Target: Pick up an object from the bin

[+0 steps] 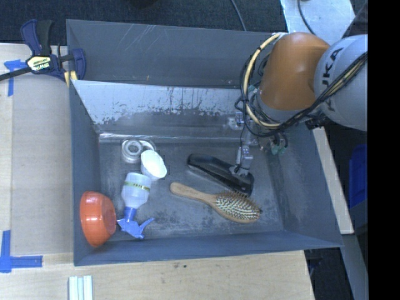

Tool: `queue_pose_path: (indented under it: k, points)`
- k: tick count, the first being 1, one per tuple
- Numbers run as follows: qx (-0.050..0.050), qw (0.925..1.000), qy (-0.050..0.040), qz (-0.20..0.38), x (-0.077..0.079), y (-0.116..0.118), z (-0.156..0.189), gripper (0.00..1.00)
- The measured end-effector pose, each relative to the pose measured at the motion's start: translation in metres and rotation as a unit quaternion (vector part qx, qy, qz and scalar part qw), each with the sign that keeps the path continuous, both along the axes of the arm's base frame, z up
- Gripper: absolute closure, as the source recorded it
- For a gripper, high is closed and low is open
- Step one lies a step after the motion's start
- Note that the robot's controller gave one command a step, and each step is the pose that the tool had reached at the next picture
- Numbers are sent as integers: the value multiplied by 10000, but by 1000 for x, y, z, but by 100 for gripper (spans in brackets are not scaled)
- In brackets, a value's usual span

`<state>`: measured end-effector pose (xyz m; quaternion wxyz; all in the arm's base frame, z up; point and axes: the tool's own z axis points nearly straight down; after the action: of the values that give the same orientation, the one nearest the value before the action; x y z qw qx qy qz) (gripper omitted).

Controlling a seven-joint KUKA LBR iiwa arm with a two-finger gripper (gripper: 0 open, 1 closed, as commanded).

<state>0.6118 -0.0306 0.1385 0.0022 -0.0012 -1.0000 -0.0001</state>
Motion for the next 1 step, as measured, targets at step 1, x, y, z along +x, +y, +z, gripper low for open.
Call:
queue_pose_path:
  k: [1]
  points:
    - [-3,10000,-40,6,2,0,4,0]
